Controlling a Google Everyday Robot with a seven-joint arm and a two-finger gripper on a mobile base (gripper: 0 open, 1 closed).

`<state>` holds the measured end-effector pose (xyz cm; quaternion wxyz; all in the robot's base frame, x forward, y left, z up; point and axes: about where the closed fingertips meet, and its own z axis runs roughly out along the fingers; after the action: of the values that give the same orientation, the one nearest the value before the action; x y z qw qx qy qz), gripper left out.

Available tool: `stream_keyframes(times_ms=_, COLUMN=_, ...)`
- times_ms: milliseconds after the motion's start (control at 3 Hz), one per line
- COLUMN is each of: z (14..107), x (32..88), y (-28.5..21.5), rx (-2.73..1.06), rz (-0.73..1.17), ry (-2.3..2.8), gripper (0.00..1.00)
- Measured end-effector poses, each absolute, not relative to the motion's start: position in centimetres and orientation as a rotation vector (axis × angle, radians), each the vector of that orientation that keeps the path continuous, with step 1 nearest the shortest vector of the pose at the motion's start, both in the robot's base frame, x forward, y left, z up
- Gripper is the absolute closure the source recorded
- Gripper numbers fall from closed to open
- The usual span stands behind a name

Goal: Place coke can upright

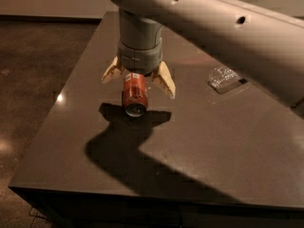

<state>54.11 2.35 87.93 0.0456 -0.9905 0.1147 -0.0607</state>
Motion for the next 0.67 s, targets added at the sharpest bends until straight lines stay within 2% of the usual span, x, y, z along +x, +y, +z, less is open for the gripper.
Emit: stream_keyframes(times_ms=667, z=85.7, x=55.2, y=2.8, rx=-3.094, rz=-0.18, ry=0.289, gripper=0.0)
